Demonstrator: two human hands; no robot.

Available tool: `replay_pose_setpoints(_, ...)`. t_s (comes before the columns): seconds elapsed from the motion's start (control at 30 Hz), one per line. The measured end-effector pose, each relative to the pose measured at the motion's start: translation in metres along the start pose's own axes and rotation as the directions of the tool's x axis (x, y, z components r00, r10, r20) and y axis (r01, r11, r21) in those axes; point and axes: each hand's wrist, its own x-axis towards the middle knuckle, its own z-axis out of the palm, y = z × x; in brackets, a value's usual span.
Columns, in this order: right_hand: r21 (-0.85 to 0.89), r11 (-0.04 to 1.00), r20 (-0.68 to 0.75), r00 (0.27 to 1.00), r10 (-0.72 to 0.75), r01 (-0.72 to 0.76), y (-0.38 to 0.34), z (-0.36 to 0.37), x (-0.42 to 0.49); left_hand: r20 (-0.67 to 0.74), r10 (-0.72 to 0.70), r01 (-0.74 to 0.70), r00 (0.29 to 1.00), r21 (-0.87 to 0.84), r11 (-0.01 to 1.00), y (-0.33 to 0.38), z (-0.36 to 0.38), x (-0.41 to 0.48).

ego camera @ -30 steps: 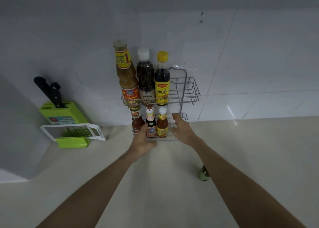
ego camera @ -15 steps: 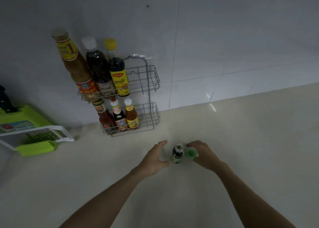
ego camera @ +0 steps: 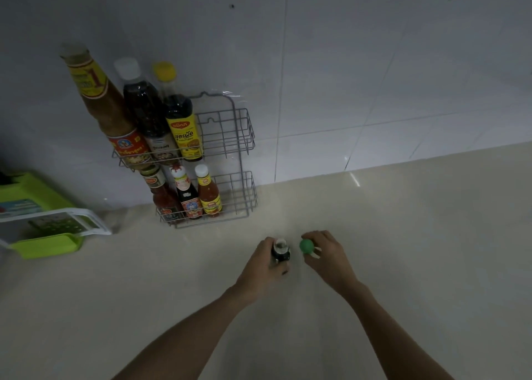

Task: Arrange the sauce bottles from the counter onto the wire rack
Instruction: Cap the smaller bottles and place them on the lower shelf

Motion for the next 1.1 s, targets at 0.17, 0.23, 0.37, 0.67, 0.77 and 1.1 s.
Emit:
replay_pose_setpoints(0.17,0.018,0.971,0.019,0.971,-0.237,0.237,-0.044,-0.018,0.006,-0.098,0.091,-0.083,0.991,0.08,0.993,-0.005,-0.029,-0.011)
replay_pose_setpoints(0.23,-0.016,0.941,0.079,0.939,-0.335,0.337,-0.063,-0.02,0.008,-0.105,0.095,-0.089,0.99,0.057,0.994,-0.004,-0.042,-0.018)
replay_pose_setpoints(0.37,-0.135,0.847,0.143,0.856,-0.498,0.515,-0.095,-0.017,0.006,-0.114,0.135,-0.13,0.984,0.053,0.99,-0.006,-0.065,-0.037)
replay_pose_setpoints(0.67,-0.018,0.778,0.405,0.716,-0.569,0.628,-0.146,-0.018,0.003,0.251,0.071,-0.038,0.965,-0.131,0.991,-0.005,-0.109,-0.083)
replay_pose_setpoints(0.77,0.019,0.814,0.466,0.715,-0.521,0.58,-0.16,-0.024,0.004,0.291,0.06,0.0,0.955,-0.199,0.98,-0.001,-0.113,-0.093)
replay_pose_setpoints(1.1,-0.086,0.906,0.429,0.836,-0.342,0.415,-0.194,-0.034,-0.018,0.147,0.11,-0.078,0.983,-0.209,0.975,0.012,-0.114,-0.118)
